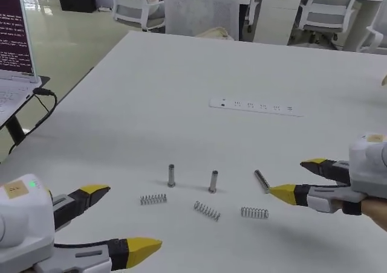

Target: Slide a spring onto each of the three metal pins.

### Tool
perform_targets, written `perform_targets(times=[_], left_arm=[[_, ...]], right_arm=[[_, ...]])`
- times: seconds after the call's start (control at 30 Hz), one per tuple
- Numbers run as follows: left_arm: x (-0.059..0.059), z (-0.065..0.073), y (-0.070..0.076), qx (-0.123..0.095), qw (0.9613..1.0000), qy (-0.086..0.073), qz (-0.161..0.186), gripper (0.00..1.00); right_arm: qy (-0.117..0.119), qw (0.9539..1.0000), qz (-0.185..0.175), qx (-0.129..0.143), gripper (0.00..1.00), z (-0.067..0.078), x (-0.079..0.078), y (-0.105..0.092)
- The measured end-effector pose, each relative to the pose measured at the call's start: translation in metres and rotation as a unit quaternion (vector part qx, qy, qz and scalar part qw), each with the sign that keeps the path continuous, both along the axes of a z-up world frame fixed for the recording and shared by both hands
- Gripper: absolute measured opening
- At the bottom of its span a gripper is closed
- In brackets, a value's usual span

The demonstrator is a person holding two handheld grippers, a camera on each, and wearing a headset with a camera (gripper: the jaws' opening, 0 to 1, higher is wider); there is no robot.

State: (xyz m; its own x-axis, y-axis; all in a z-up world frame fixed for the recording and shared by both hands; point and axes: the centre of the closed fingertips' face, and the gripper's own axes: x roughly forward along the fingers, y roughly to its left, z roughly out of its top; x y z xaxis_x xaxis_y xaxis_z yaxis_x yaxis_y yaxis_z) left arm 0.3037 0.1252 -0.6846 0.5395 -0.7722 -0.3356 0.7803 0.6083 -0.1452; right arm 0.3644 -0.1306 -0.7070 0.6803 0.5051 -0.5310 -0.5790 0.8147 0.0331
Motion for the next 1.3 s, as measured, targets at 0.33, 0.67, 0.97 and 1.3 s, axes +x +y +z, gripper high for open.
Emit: perform_targets(times=[0.33, 0.67, 0.97, 1.3], left_arm=[[0.002, 0.002, 0.000, -0.004, 1.0000, -0.003, 0.003, 0.82], [0.002, 0.003, -0.002, -0.003, 1.0000, -0.005, -0.001, 0.81], [0.002, 0.003, -0.002, -0.005, 1.0000, -0.004, -0.001, 0.81], [0.003, 0.003, 0.000, -0.007, 1.0000, -0.002, 0.001, 0.80]], right_arm=[[0.015, 0.9998, 0.000, -0.013, 0.60, -0.007, 0.016, 0.001], [0.032, 0.9992, 0.002, -0.025, 0.57, -0.017, 0.025, 0.004], [0.046, 0.9982, -0.001, -0.038, 0.51, -0.026, 0.037, 0.005], [0.065, 0.9964, 0.000, -0.054, 0.45, -0.038, 0.048, 0.009]])
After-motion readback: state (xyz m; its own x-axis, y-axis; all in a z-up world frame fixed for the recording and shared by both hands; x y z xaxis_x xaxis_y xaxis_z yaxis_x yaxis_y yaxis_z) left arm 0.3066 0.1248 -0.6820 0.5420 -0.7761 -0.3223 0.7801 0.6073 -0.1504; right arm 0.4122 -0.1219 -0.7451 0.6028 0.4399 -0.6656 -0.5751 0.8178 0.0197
